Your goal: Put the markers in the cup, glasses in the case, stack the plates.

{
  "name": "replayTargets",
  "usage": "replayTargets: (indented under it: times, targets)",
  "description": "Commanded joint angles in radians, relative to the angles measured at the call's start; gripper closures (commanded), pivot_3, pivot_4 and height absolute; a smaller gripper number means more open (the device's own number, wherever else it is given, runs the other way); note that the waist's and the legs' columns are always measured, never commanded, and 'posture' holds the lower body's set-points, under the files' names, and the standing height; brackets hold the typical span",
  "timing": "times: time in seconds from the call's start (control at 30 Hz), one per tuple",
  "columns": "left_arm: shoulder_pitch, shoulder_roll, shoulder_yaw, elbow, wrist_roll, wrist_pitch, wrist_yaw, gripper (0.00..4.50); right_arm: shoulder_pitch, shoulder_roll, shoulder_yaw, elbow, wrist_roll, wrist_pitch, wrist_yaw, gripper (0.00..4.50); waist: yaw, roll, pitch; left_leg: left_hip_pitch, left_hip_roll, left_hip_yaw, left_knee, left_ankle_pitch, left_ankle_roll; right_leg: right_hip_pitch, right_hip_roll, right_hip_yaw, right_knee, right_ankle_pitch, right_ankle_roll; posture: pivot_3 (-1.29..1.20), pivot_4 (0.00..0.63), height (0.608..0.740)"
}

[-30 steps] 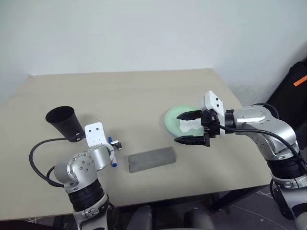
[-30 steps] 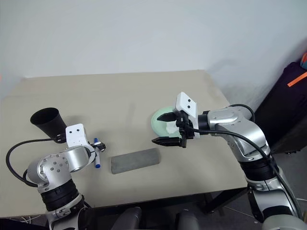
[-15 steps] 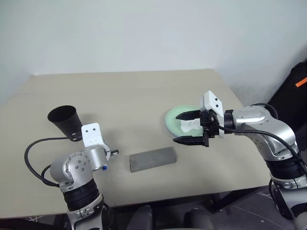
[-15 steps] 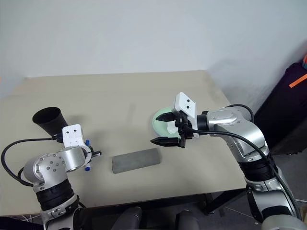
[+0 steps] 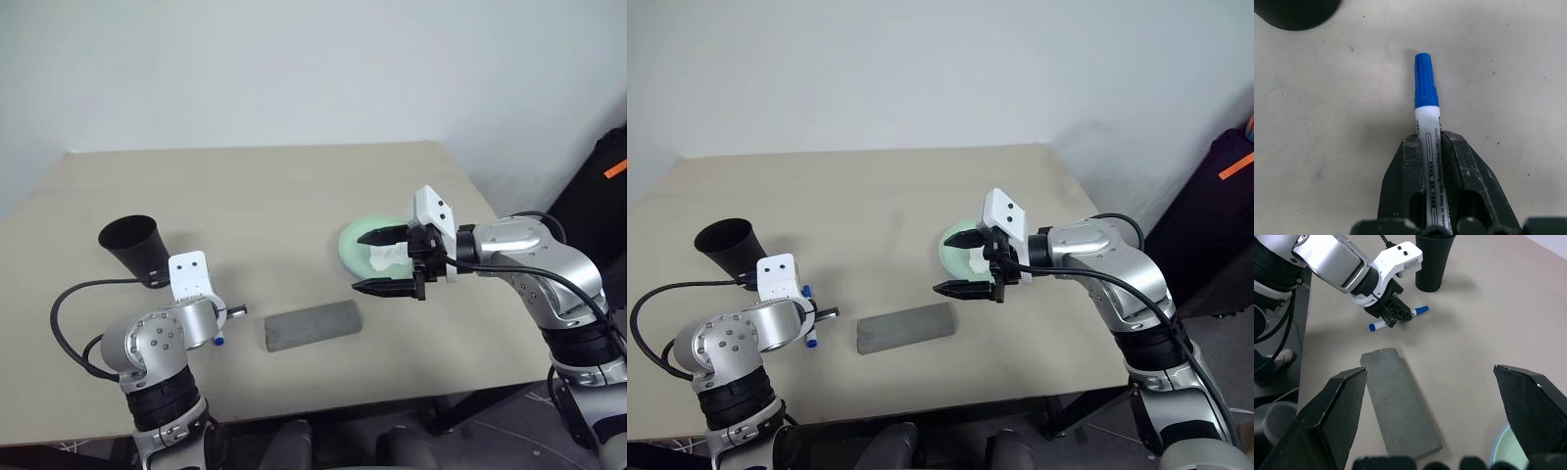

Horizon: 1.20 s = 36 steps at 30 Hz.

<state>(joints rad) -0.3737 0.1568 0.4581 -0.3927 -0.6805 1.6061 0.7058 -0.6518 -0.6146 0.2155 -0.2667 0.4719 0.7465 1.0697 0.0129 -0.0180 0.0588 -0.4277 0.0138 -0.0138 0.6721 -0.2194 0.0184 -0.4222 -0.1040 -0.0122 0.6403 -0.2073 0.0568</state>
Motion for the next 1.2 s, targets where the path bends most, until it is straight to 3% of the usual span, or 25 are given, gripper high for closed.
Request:
replayTargets:
  times: [0.03,0.2,0.27,0.47,0.83,1.2]
  targets:
    - [-0.019,-0.005,-0.047,0.001,-0.076,0.008,-0.057,4.40,-0.008,0.000,-0.015,-0.024,0.008,-0.014,-0.005,0.00,0.000,0.000,0.000,0.000,0.000,0.000,0.000,0.000,0.000,0.000,0.000,0.000,0.000,0.000,0.000,0.00,0.000,0.704]
    - [-0.138,0.008,-0.144,-0.071,-0.129,0.000,-0.257,4.40,-0.012,0.003,-0.013,-0.019,0.006,-0.017,-0.003,0.00,0.001,-0.002,0.000,-0.002,0.000,0.000,0.001,0.000,0.000,-0.001,0.000,0.000,0.000,0.000,0.000,0.00,0.000,0.704]
    - [-0.201,0.031,-0.192,-0.097,-0.131,-0.081,-0.359,4.40,-0.013,0.005,-0.012,-0.016,0.004,-0.019,-0.003,0.00,-0.002,-0.002,0.000,-0.002,0.000,0.000,0.001,0.000,0.000,-0.001,0.000,0.000,0.000,0.000,0.000,0.00,0.000,0.704]
    - [-0.293,0.214,-0.296,-0.009,0.171,-0.528,-0.460,4.40,-0.016,0.010,-0.009,-0.008,0.002,-0.022,-0.004,0.00,-0.017,0.000,0.000,0.000,0.000,0.001,-0.005,0.001,-0.001,-0.003,0.001,0.002,0.000,0.001,-0.003,0.00,0.000,0.704]
    - [-0.273,0.339,-0.205,0.258,0.427,-0.986,-0.556,4.40,-0.030,0.019,-0.005,0.006,0.002,-0.026,-0.003,0.00,-0.009,-0.001,0.000,0.000,0.000,0.001,-0.005,0.003,0.001,-0.002,0.001,0.002,-0.002,0.001,0.000,0.00,0.000,0.704]
    - [-0.224,0.405,-0.165,0.539,0.554,-1.323,-0.644,4.40,-0.036,0.025,-0.004,0.004,0.002,-0.024,-0.005,0.00,-0.009,-0.002,0.000,-0.001,0.000,0.001,-0.005,0.003,0.001,-0.003,0.001,0.002,-0.001,0.001,-0.001,0.00,0.000,0.704]
